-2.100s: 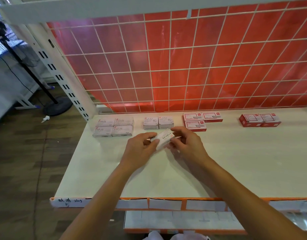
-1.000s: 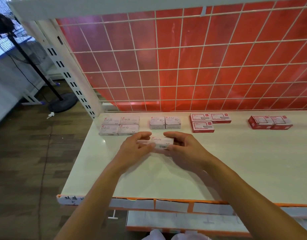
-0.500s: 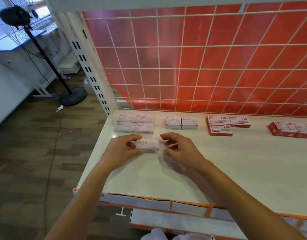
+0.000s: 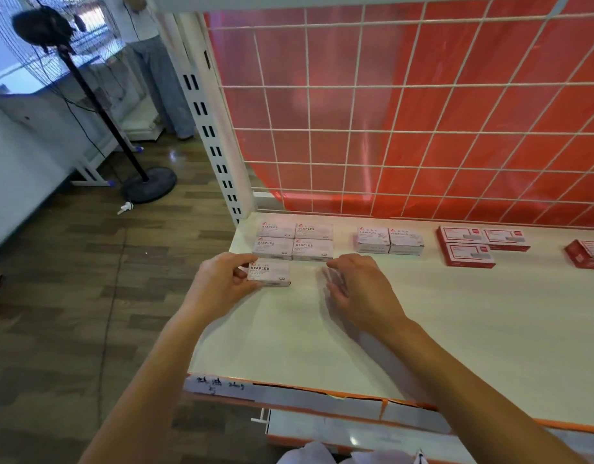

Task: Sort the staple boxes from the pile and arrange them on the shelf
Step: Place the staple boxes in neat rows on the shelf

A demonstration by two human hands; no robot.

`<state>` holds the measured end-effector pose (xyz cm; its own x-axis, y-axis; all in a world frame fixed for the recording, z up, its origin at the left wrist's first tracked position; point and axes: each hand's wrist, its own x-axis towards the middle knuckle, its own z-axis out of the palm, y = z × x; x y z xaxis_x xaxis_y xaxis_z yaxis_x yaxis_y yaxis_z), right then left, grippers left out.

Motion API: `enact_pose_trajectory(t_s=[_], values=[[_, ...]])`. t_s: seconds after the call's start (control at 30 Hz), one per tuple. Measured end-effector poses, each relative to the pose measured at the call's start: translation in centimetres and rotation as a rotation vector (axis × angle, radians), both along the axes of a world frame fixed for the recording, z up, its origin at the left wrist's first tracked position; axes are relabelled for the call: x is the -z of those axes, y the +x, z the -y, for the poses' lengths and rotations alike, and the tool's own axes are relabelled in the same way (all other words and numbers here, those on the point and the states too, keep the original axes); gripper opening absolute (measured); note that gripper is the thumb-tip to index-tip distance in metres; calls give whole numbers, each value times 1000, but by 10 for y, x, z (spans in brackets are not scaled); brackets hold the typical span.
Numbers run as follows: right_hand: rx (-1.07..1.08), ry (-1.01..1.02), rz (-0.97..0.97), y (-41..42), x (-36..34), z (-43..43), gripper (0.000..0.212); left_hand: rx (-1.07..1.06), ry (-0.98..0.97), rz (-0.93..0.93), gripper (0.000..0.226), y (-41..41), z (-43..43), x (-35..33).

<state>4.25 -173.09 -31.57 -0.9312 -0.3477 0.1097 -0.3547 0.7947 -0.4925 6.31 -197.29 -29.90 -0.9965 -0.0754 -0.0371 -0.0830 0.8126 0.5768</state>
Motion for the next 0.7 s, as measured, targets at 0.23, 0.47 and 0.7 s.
enact_pose_trajectory(t_s=[0.23, 0.47, 0.7], values=[[53, 114, -163, 6, 6, 18, 26, -8, 3, -27, 49, -7, 11, 7], [63, 121, -150, 14, 9, 32, 25, 4, 15, -76, 37, -9, 11, 9], [55, 114, -108, 18, 11, 42, 26, 13, -14, -107, 31, -11, 8, 13]])
